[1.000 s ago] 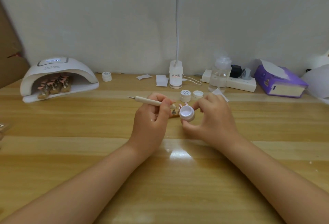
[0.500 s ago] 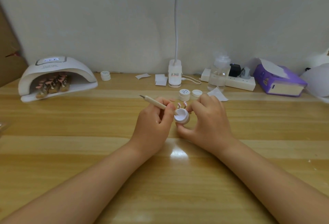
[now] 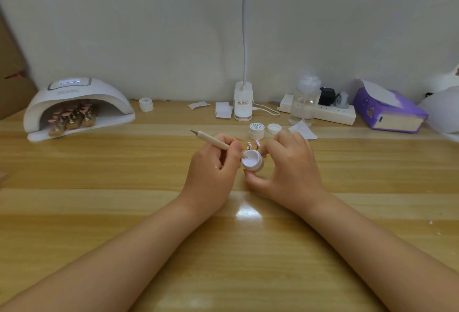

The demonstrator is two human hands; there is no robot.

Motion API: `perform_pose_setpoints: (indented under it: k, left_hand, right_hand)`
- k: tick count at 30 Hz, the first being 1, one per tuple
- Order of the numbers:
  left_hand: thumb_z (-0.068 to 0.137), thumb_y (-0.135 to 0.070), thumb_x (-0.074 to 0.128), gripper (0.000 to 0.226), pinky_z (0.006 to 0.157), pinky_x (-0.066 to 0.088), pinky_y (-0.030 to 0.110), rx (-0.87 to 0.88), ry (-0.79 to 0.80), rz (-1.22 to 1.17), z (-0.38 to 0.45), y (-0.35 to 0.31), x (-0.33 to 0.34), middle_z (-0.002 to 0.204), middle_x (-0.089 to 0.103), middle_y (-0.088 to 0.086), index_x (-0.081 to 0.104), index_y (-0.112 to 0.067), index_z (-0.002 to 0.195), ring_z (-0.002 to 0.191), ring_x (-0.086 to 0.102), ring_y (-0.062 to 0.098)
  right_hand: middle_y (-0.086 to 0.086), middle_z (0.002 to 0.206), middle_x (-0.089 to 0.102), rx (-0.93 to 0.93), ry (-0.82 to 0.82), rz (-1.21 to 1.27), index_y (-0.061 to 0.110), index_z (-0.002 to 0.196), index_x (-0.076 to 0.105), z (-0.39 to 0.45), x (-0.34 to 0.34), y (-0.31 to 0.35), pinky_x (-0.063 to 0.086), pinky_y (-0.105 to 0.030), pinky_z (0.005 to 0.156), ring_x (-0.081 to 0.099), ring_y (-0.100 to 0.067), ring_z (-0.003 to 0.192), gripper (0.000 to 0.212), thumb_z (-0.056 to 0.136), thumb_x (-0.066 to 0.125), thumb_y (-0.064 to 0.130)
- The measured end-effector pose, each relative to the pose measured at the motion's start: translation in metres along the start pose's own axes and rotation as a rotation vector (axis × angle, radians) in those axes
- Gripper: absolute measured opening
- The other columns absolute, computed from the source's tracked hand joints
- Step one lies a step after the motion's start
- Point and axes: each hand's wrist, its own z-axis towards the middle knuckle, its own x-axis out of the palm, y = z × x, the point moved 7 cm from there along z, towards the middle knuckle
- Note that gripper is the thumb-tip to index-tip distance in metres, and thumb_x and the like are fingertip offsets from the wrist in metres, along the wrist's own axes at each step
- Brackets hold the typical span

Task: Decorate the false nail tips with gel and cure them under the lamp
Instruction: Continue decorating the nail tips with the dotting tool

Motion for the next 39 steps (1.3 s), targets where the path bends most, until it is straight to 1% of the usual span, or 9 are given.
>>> perform_pose_setpoints:
  k: [5, 11, 15, 18, 23, 31, 35, 37, 39]
  left_hand:
    - [0.094, -0.029, 0.051, 0.021, 0.063, 0.051, 0.021, -0.109, -0.089, -0.186, 0.003, 0.006, -0.005, 0.06, 0.064, -0.01, 0.059, -0.026, 0.075, 0.061, 0.061, 0.004]
    - [0.098, -0.027, 0.05, 0.028, 0.054, 0.049, 0.019, -0.313, -0.158, -0.501, 0.01, 0.019, -0.008, 0.053, 0.06, -0.005, 0.06, -0.011, 0.077, 0.051, 0.055, 0.007]
    - [0.097, -0.032, 0.049, 0.033, 0.052, 0.049, 0.021, -0.43, -0.231, -0.693, 0.013, 0.027, -0.011, 0.05, 0.057, -0.004, 0.06, -0.01, 0.075, 0.045, 0.05, 0.007]
    - [0.098, -0.033, 0.048, 0.034, 0.058, 0.047, 0.026, -0.446, -0.268, -0.692, 0.014, 0.031, -0.015, 0.05, 0.056, -0.006, 0.06, -0.012, 0.074, 0.044, 0.049, 0.006]
    - [0.1, -0.031, 0.045, 0.032, 0.05, 0.048, 0.019, -0.454, -0.365, -0.643, 0.016, 0.041, -0.027, 0.049, 0.057, -0.006, 0.057, -0.011, 0.079, 0.045, 0.052, 0.005]
    - [0.101, -0.029, 0.042, 0.031, 0.054, 0.047, 0.023, -0.475, -0.466, -0.557, 0.014, 0.064, -0.037, 0.048, 0.058, -0.009, 0.056, -0.014, 0.078, 0.049, 0.055, 0.002]
    - [0.102, -0.028, 0.041, 0.031, 0.054, 0.047, 0.023, -0.489, -0.496, -0.551, 0.015, 0.07, -0.039, 0.047, 0.058, -0.01, 0.055, -0.014, 0.077, 0.047, 0.054, 0.002]
    - [0.102, -0.029, 0.041, 0.031, 0.055, 0.047, 0.023, -0.492, -0.51, -0.545, 0.015, 0.071, -0.04, 0.047, 0.059, -0.01, 0.055, -0.014, 0.078, 0.046, 0.054, 0.002]
    - [0.102, -0.029, 0.041, 0.031, 0.054, 0.047, 0.021, -0.497, -0.537, -0.52, 0.014, 0.072, -0.042, 0.046, 0.058, -0.01, 0.054, -0.014, 0.078, 0.044, 0.052, 0.002]
  right_hand:
    - [-0.002, 0.075, 0.05, 0.017, 0.016, 0.009, 0.011, 0.071, 0.06, 0.0, 0.001, -0.001, 0.04, -0.036, 0.065, 0.047, -0.023, 0.073, 0.032, 0.057, 0.078, 0.032]
    - [0.003, 0.074, 0.046, 0.051, 0.034, 0.055, 0.012, 0.071, 0.061, 0.0, 0.002, -0.005, 0.037, -0.032, 0.068, 0.046, -0.02, 0.075, 0.033, 0.06, 0.079, 0.037]
    - [0.01, 0.067, 0.039, 0.213, 0.027, 0.242, 0.018, 0.067, 0.057, 0.004, 0.002, -0.027, 0.031, -0.025, 0.064, 0.041, -0.013, 0.069, 0.038, 0.066, 0.072, 0.053]
    - [0.011, 0.068, 0.041, 0.323, 0.048, 0.186, 0.022, 0.068, 0.057, 0.007, 0.0, -0.055, 0.031, -0.026, 0.063, 0.043, -0.012, 0.072, 0.04, 0.067, 0.069, 0.06]
    - [0.001, 0.088, 0.055, 0.501, 0.203, -0.047, 0.022, 0.085, 0.065, 0.002, 0.008, -0.092, 0.04, -0.035, 0.082, 0.051, -0.023, 0.098, 0.039, 0.07, 0.067, 0.058]
    - [-0.001, 0.079, 0.066, 0.615, 0.328, -0.056, 0.019, 0.074, 0.071, -0.004, 0.015, -0.094, 0.048, -0.035, 0.076, 0.056, -0.027, 0.093, 0.034, 0.068, 0.061, 0.05]
    - [-0.003, 0.115, 0.058, 0.562, 0.329, -0.137, 0.019, 0.117, 0.06, 0.007, 0.008, -0.079, 0.038, -0.035, 0.09, 0.046, -0.029, 0.114, 0.057, 0.068, 0.061, 0.049]
    - [0.002, 0.099, 0.057, 0.449, 0.196, -0.071, 0.021, 0.107, 0.063, 0.019, -0.003, -0.058, 0.037, -0.033, 0.085, 0.048, -0.022, 0.103, 0.044, 0.07, 0.061, 0.046]
    - [0.014, 0.072, 0.045, 0.311, 0.118, 0.018, 0.022, 0.084, 0.066, 0.027, -0.006, -0.029, 0.038, -0.025, 0.069, 0.045, -0.01, 0.076, 0.022, 0.075, 0.062, 0.042]
